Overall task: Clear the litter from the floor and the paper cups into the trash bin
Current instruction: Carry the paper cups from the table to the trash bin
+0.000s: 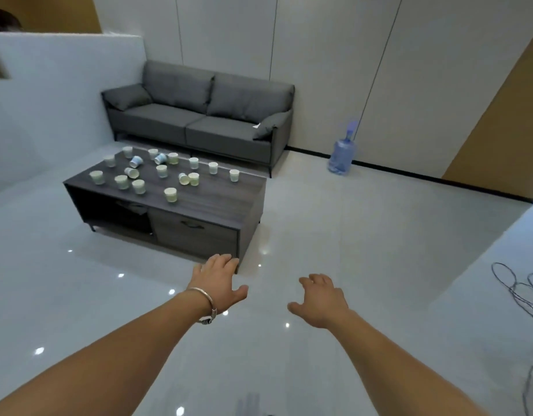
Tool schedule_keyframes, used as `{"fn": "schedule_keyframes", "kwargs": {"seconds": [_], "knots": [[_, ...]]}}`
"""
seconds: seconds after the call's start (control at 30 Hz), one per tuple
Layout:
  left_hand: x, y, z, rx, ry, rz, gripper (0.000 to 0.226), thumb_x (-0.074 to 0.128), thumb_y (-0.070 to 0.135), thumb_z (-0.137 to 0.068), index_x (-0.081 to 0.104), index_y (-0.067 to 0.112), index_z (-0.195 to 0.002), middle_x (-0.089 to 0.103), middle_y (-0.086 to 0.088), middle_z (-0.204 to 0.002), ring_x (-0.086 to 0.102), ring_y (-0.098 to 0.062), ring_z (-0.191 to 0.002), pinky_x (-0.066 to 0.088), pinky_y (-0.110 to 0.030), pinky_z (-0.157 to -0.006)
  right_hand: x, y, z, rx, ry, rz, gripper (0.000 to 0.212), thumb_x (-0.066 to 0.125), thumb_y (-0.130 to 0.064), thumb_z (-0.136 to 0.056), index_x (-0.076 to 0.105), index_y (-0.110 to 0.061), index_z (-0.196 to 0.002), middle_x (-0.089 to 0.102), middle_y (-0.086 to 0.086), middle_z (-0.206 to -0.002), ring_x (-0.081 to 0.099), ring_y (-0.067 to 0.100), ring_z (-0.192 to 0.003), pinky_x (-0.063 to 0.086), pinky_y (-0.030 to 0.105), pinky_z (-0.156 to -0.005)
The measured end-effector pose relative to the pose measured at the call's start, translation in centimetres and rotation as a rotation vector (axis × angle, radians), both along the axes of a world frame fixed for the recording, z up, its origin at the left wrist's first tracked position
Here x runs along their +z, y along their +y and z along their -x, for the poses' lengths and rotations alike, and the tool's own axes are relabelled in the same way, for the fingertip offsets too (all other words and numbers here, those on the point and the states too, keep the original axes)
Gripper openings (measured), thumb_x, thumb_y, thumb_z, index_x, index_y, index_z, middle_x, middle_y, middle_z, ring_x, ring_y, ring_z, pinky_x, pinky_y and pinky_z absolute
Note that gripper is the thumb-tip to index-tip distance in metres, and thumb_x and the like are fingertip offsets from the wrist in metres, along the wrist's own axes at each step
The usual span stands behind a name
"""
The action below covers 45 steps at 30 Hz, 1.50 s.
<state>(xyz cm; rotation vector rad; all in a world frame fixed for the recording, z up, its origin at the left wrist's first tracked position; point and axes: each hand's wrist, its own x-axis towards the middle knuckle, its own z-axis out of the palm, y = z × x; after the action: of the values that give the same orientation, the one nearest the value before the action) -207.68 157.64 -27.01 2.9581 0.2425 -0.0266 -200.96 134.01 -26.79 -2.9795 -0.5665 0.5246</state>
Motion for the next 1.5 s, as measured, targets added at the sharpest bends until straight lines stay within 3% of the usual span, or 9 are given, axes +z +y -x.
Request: {"fn": "schedule_keyframes", "kwargs": {"seconds": [0.27,0.5,1.0,1.5], "knots": [[0.8,11.6,-7.1,0.306,0.02,-0.023,0.072,0.041,0.061,-0.085,0.027,0.026,-0.146,0.023,0.004,-0.154,0.019,-0.017,-0.142,0.022,-0.044,-0.113,0.0,13.7,-12.1,0.272,0.019,-0.081,0.079,0.05,-0.058,-0.089,0.024,-0.021,-0.152,0.022,0.005,-0.158,0.019,0.025,-0.144,0.027,0.046,-0.111],[-3.2,20.5,-10.5,0.434,0.086,0.078,0.074,0.04,0.063,-0.084,0.024,0.027,-0.147,0.02,0.004,-0.154,0.016,-0.016,-0.142,0.021,-0.044,-0.113,-2.9,25.0,-18.1,0.402,0.119,0.025,0.079,0.051,-0.059,-0.088,0.025,-0.02,-0.151,0.024,0.005,-0.156,0.021,0.027,-0.142,0.029,0.044,-0.111],[-4.5,46.8,-24.4,0.386,0.121,0.103,0.086,0.051,0.059,-0.078,0.014,0.027,-0.149,0.023,0.004,-0.153,0.022,-0.016,-0.14,0.025,-0.043,-0.112,-4.0,50.4,-32.6,0.378,0.166,0.067,0.08,0.049,-0.059,-0.089,0.02,-0.021,-0.153,0.027,0.003,-0.154,0.029,0.026,-0.138,0.035,0.043,-0.109],[-7.0,66.5,-43.7,0.398,0.176,0.176,0.089,0.056,0.06,-0.074,0.018,0.025,-0.147,0.026,0.004,-0.151,0.025,-0.018,-0.139,0.029,-0.039,-0.112,-8.2,73.1,-54.4,0.393,0.219,0.094,0.072,0.055,-0.056,-0.084,0.033,-0.021,-0.144,0.037,0.003,-0.143,0.037,0.026,-0.13,0.041,0.041,-0.102]]}}
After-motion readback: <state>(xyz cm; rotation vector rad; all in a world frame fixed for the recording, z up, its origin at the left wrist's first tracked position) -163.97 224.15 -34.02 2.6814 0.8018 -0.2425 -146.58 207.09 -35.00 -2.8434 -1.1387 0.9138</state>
